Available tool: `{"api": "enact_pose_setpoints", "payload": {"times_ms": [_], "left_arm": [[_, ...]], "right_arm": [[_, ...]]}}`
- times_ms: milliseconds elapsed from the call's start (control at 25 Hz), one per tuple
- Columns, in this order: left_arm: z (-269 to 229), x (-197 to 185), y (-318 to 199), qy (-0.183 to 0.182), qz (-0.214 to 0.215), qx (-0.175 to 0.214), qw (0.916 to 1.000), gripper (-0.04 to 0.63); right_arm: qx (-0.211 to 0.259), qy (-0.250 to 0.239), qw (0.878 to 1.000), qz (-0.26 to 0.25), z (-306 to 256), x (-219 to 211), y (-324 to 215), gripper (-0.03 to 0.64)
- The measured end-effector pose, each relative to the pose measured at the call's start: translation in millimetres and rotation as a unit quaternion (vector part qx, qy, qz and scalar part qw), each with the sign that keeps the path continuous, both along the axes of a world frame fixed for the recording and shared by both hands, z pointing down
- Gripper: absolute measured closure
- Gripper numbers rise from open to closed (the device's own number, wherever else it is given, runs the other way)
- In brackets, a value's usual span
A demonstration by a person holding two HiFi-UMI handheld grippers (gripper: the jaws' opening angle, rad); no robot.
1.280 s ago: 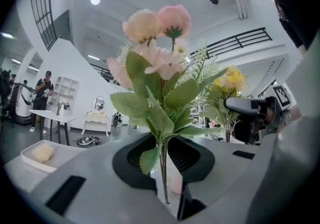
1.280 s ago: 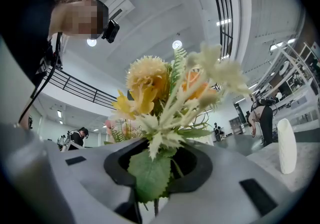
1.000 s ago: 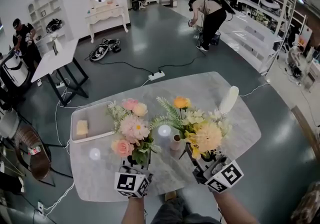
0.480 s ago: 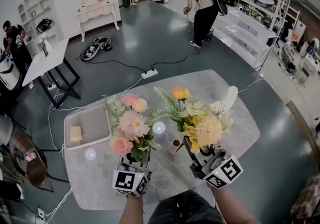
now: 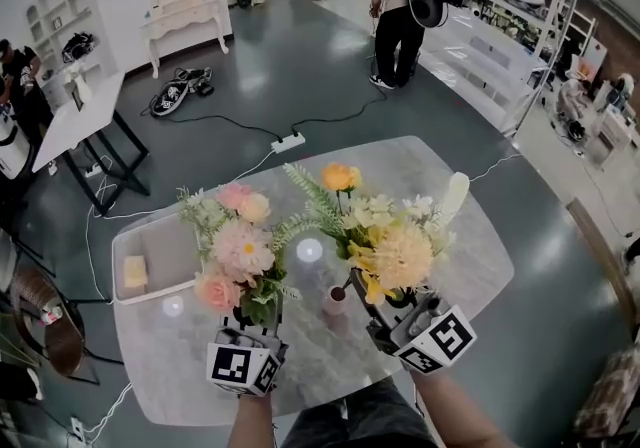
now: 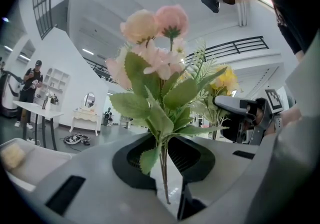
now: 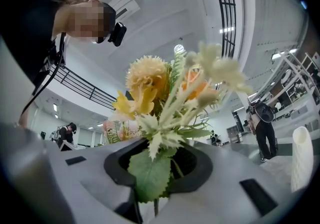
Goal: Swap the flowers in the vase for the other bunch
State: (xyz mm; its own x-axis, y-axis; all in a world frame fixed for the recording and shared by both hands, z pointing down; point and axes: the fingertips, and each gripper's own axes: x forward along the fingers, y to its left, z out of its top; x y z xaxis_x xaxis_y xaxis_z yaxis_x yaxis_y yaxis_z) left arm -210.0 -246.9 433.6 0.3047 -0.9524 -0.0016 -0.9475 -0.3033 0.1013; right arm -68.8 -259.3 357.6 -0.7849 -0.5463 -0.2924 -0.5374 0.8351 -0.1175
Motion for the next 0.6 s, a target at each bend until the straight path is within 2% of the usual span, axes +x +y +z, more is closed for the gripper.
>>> {"api": "enact_pose_setpoints", "payload": {"times_ms": [120, 600], "left_arm": [[-1, 5, -4, 0.004, -0.002, -0.004, 1.0000, 0.515], [28, 20, -10, 0.005, -0.009, -0.013, 0.9999, 0.515]], "right_arm": [[-0.005, 0.005, 1.000, -0.008, 0, 3, -5, 0.500], [-0.033, 0.033, 0.999, -0.009, 64, -6, 0, 0.499]]}}
